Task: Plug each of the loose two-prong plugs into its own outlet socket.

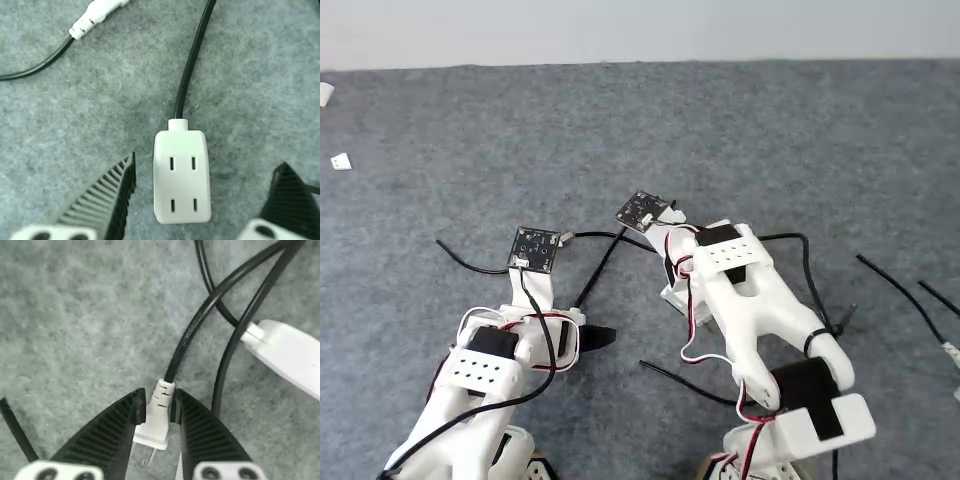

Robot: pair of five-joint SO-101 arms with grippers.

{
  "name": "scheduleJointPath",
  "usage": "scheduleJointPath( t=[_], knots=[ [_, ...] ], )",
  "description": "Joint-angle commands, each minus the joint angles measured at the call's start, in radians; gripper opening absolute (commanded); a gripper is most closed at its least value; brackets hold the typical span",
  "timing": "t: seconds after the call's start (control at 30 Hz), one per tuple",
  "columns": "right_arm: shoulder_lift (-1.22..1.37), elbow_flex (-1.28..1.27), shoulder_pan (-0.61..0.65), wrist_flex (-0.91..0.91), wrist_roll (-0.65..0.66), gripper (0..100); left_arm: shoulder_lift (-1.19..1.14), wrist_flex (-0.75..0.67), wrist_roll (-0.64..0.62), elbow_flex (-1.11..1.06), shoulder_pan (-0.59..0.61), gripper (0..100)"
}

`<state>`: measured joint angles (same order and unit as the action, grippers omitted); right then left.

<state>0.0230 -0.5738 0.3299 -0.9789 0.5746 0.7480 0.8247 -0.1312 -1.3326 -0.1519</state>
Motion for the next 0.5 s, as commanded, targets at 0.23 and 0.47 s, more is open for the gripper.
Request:
scheduleJointPath(
  t=[0.23,0.47],
  knots=[
    [0.134,0.141,-0.031,-0.012,-0.012,9.6,0.018,-0.023,0.008,0.004,0.008,40],
    [0.142,0.155,-0.042,-0.001,-0.011,0.9,0.018,-0.023,0.008,0.004,0.008,40]
  ],
)
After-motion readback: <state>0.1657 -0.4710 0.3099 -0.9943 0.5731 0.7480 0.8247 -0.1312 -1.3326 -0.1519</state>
